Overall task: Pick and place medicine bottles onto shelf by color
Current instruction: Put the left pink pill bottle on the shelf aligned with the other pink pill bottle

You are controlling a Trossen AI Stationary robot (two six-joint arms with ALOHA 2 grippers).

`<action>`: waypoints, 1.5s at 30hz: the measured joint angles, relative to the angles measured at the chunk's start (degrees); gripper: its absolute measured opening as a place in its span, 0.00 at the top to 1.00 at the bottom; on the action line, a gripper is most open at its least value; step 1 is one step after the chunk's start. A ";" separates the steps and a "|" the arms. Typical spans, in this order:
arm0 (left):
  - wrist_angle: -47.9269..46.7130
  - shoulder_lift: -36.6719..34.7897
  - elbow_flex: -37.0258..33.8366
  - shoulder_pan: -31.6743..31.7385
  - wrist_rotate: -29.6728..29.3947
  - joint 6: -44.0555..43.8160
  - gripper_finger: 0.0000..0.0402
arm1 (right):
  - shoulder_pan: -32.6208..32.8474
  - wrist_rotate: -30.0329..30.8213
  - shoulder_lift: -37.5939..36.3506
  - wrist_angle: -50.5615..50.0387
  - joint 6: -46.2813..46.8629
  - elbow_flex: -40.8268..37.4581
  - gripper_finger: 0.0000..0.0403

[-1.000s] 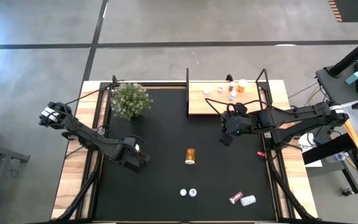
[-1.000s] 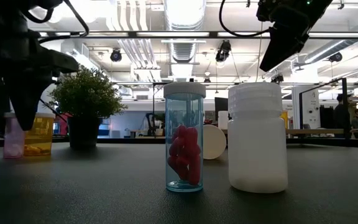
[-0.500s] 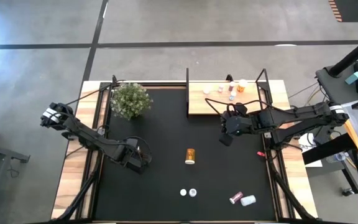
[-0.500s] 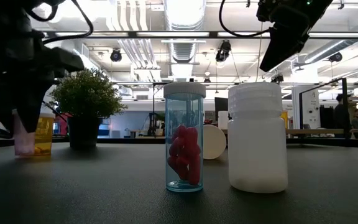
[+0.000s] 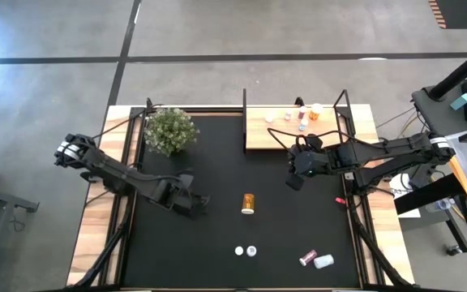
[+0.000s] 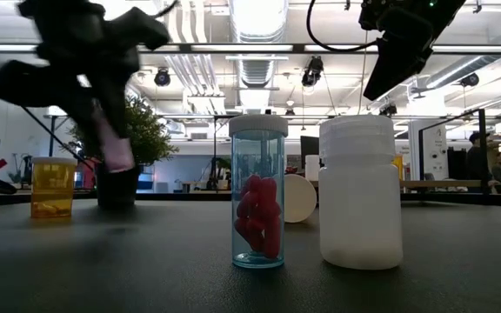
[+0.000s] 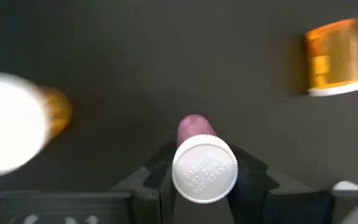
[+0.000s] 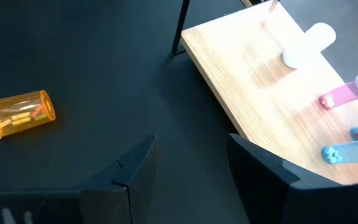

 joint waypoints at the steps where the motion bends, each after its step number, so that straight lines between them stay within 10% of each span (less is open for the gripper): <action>1: 0.74 0.63 0.64 0.93 0.06 1.62 0.77 | 0.00 0.00 0.00 0.00 0.32 0.00 0.54; 23: 1.46 25.46 25.69 22.14 13.82 47.73 0.77 | 0.00 0.00 0.00 -0.01 0.81 0.00 0.54; 45: -2.58 28.44 27.52 26.88 13.25 60.10 0.77 | 0.00 1.57 0.04 0.25 4.73 -0.90 0.54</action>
